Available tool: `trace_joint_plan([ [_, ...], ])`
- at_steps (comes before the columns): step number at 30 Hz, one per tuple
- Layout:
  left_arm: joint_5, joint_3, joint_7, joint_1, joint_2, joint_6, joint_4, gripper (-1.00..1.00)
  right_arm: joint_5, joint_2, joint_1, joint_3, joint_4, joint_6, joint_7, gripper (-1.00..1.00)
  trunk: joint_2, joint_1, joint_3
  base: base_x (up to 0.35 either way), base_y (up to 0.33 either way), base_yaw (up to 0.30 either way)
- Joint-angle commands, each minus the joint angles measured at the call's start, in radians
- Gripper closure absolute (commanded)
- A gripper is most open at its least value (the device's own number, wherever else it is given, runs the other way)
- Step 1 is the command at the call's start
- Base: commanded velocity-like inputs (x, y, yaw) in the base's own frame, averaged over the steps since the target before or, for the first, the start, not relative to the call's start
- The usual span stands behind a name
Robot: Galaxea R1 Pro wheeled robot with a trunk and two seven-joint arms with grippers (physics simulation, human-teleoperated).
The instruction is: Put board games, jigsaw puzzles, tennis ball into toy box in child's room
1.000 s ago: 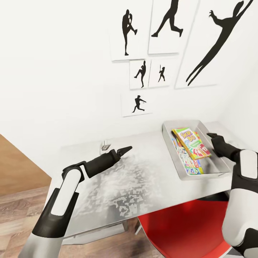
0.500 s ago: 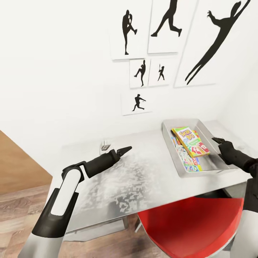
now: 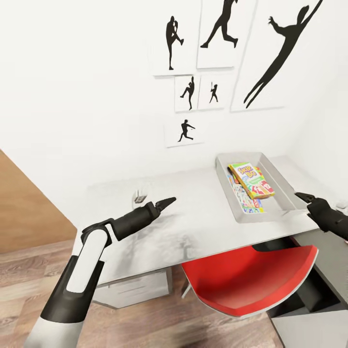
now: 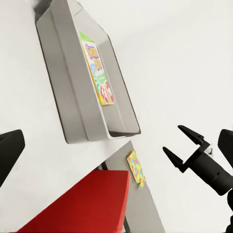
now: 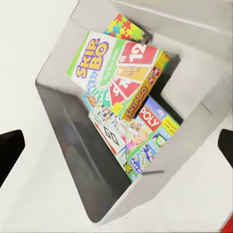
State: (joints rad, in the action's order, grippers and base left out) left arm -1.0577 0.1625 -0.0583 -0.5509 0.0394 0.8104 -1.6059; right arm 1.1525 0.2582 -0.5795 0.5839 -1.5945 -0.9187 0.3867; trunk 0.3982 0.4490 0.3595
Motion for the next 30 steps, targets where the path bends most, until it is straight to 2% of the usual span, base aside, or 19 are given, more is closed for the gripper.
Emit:
trace_joint_plan([
  [1,0.004,-0.007,-0.011,0.005,-0.005,0.004,0.0,-1.0,0.011,-0.006,-0.001,0.007,-0.001,-0.003,0.016,-1.0,0.002,0.001,0.002,0.0,0.0,0.0],
  [4,0.004,-0.016,-0.013,0.013,-0.02,0.004,0.0,-1.0,0.011,-0.007,-0.001,0.023,-0.001,-0.003,0.032,-1.0,0.002,0.001,0.002,0.0,0.0,0.0],
  [6,0.004,-0.016,-0.013,0.013,-0.02,0.004,0.0,-1.0,0.011,-0.007,-0.001,0.033,-0.001,-0.003,0.032,-1.0,0.002,0.001,0.002,0.0,0.0,0.0],
  [30,0.004,-0.016,-0.013,0.013,-0.02,0.004,0.0,-1.0,0.011,-0.007,-0.001,0.033,-0.001,-0.003,0.032,-1.0,0.002,0.001,0.002,0.0,0.0,0.0],
])
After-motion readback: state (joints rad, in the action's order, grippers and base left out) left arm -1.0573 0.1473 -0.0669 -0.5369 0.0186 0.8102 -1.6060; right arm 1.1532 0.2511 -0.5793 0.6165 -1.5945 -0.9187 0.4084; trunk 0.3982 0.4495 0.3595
